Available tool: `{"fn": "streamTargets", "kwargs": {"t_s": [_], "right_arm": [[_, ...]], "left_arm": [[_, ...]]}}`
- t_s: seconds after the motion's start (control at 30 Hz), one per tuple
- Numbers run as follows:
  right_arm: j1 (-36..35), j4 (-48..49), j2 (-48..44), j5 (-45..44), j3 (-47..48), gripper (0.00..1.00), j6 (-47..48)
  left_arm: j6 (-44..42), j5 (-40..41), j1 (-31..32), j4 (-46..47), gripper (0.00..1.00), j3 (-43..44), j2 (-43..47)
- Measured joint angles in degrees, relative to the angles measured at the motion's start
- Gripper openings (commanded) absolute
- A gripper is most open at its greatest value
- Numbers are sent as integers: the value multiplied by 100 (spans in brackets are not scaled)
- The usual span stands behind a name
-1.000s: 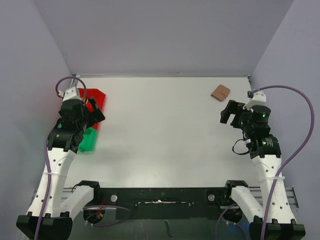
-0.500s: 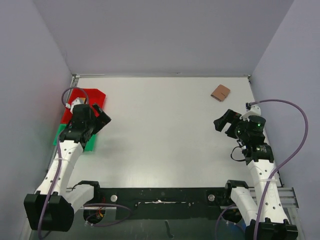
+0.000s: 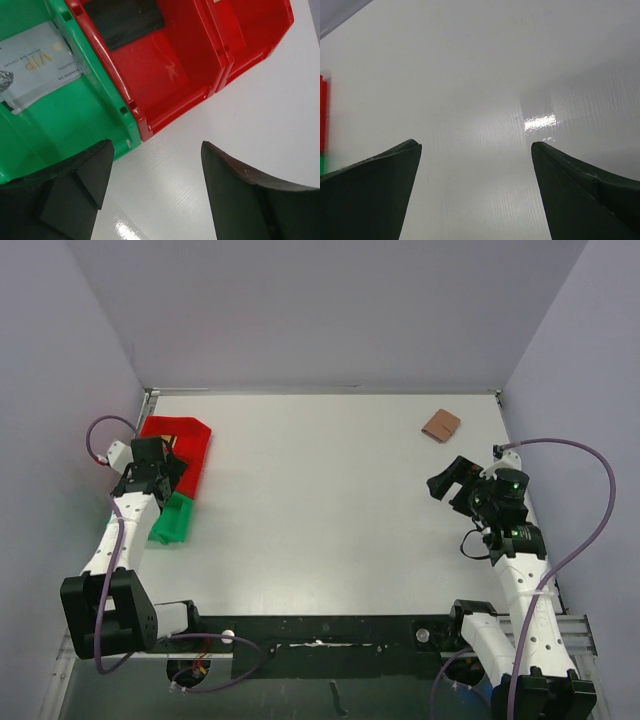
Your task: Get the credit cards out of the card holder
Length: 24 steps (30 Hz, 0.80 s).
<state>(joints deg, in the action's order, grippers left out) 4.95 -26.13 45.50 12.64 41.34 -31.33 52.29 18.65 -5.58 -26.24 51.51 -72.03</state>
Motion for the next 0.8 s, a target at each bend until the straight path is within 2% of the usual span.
{"fn": "streamTargets", "kwargs": {"t_s": [0.23, 0.57, 0.8], "right_arm": [[28, -9, 111, -151, 0, 98, -111], [33, -76, 125, -372, 9, 98, -203], [33, -114, 146, -522, 11, 98, -262]], "left_arm": [[155, 367, -291, 168, 68, 188, -334], [175, 345, -470, 310, 66, 192, -815], [173, 175, -599, 529, 60, 192, -1150]]}}
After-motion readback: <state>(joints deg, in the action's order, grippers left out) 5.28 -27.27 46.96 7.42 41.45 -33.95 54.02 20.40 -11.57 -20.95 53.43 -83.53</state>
